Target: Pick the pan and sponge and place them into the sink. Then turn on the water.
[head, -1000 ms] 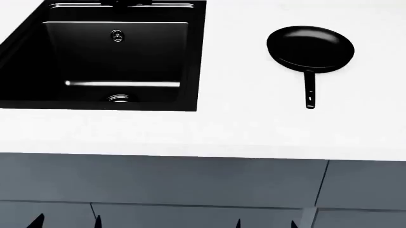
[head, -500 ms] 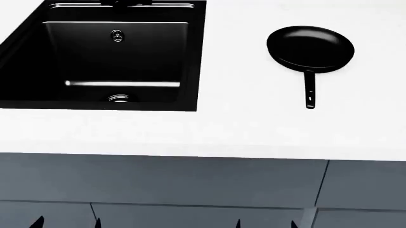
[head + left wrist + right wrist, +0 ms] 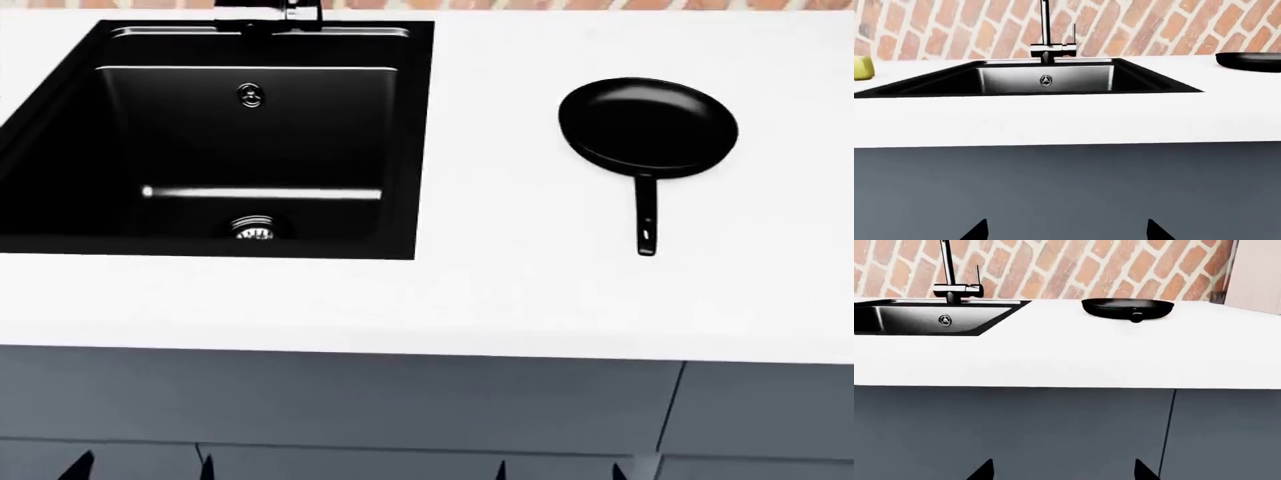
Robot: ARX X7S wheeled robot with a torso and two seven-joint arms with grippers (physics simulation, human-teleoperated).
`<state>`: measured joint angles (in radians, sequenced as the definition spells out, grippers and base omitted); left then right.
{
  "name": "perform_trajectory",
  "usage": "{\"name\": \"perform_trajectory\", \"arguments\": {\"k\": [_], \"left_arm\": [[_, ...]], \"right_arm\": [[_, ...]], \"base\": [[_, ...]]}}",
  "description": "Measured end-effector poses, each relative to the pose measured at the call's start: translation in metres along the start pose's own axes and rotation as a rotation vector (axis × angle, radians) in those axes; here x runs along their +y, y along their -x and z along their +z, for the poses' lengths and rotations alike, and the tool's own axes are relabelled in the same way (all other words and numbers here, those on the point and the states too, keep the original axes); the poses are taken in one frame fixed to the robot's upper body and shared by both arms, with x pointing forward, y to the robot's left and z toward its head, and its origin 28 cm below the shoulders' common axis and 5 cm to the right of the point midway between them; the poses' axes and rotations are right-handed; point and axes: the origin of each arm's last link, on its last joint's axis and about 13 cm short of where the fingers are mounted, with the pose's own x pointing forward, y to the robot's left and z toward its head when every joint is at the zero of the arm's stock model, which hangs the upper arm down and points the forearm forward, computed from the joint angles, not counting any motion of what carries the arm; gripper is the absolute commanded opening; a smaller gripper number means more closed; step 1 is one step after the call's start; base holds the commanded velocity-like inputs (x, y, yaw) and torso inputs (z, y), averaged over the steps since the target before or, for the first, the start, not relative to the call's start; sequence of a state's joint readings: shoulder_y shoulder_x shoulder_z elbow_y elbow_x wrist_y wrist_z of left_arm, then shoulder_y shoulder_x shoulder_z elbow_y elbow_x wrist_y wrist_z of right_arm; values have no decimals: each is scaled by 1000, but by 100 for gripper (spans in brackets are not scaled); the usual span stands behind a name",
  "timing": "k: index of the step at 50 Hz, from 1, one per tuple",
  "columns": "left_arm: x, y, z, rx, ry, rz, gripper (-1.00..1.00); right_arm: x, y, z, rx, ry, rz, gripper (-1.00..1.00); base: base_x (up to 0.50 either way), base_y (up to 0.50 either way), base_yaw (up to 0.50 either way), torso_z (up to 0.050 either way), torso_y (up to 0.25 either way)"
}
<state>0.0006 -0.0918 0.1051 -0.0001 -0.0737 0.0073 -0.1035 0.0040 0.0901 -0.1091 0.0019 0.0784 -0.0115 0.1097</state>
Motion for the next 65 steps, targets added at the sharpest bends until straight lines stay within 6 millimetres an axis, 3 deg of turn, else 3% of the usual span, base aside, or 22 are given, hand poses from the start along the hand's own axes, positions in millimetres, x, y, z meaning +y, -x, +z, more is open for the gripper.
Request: {"name": "perform_trajectory", "arguments": {"k": [22,45,53,65], "left_arm": [[-5,-4,1,-8,3,-3,100],[2,-1,3,5,37,20,100],[7,-7,23,22,55,16,100],[20,-18,76,24,32,2,100]], "right_arm": [[0,-1,-1,1,9,-2,100],[0,-1,3,-5,-8,-9,100],[-5,-11,26,-34,-4,-28,100],[-28,-24,87,-79,2,-61,100]], "base": [[0,0,0,50,0],[0,0,0,0,0],[0,0,0,0,0],[0,0,0,0,0]]}}
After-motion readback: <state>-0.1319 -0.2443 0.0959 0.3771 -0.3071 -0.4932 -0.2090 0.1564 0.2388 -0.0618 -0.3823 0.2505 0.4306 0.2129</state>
